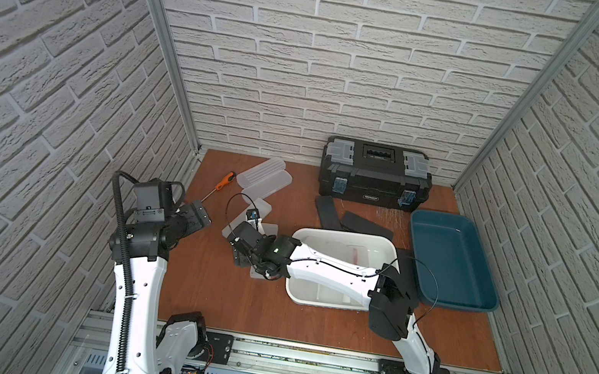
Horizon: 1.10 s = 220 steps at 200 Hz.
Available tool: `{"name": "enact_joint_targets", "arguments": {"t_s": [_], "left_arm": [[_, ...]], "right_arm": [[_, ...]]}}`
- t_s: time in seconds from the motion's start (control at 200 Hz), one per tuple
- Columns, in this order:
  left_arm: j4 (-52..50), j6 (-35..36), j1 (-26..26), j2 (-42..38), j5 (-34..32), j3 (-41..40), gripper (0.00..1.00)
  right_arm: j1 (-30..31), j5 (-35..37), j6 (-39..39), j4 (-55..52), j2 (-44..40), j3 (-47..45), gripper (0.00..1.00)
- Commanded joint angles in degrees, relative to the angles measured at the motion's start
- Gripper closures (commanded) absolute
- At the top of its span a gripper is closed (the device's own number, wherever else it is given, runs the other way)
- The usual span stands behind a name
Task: Place the pencil cases by color into the storage box
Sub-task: Pick up the pencil case from the center of the board.
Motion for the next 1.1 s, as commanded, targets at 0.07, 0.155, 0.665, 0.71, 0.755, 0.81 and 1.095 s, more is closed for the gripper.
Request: {"name": "enact_joint_targets", "arguments": {"t_s": [0.07,0.155,0.665,0.71,0.755,0.81,1.095], "left_arm": [[7.38,-0.94,6.33,0.06,11.91,2.08,0.04],[8.5,-1.55,7.21,-0.07,13.45,3.12,0.03],[11.57,-2.67,7.43,-4.48,15.7,3.46,0.02],[11.6,-2.62,7.4,-4.96,15.38,3.46,0.02],[11.6,-2.32,7.44,-5.24,15.0,3.45,0.02],[11.76,-2.18,7.4,-5.71,14.67,3.37,0.02],[12.99,-2.35,6.62,-8.06,15.01,2.77,0.02]], "right_arm": [[0.01,0.91,3.59,-2.15,1.23,2.91,0.18],[0.01,0.7,4.33,-2.97,2.04,3.36,0.17],[-2.28,-1.19,17.48,-8.75,4.48,1.94,0.13],[-2.37,-0.96,18.32,-9.93,5.02,2.53,0.13],[-2.46,-1.06,19.02,-10.5,5.58,2.81,0.13],[-2.54,-1.37,19.77,-11.19,6.21,3.17,0.12],[-3.16,-3.83,22.62,-11.17,9.23,5.16,0.11]]}}
